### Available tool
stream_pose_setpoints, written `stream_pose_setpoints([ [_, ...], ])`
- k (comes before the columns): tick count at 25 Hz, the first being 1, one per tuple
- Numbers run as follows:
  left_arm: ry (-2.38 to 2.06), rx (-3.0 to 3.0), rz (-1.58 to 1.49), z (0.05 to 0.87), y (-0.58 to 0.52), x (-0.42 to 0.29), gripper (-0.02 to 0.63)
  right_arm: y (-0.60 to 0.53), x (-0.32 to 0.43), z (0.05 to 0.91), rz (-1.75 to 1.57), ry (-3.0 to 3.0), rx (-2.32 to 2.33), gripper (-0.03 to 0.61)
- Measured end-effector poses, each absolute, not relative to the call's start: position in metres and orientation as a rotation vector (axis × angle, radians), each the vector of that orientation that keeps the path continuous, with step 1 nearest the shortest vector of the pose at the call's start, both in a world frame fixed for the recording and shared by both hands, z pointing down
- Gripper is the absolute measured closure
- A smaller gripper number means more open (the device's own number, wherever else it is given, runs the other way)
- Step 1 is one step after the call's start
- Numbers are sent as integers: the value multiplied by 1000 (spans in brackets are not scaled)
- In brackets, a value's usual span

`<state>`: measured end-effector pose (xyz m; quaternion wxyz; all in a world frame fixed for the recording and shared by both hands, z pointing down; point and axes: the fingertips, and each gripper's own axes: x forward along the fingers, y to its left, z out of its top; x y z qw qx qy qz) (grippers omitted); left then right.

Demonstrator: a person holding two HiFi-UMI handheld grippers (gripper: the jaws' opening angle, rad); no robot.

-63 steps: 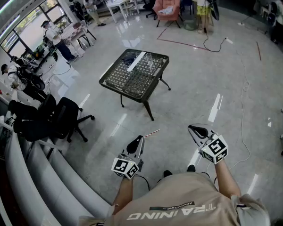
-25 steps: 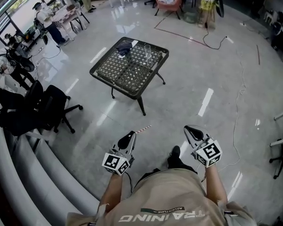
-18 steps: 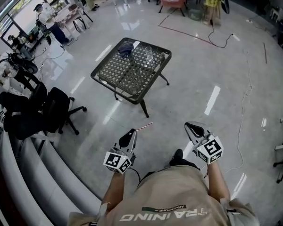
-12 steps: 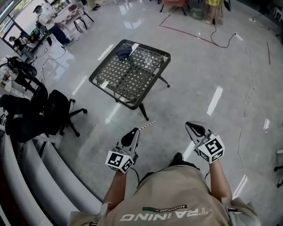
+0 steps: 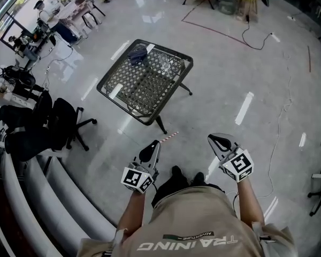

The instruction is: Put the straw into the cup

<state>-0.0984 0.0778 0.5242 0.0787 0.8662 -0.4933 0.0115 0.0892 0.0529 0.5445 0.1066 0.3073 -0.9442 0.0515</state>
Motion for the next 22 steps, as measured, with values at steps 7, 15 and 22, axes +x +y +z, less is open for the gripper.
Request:
stream_pose_setpoints([
  [7,-1494,2602,21,527,21,-124,578,5,67,540,120,-2785,877,560],
  [15,-1464,2638,-14,520,-71,-176,578,-82,37,517,104,-2751,1015,560],
  [22,-1355,2664,11,533,-127,-200,578,-126,12,520,142,-2707,1097,560],
])
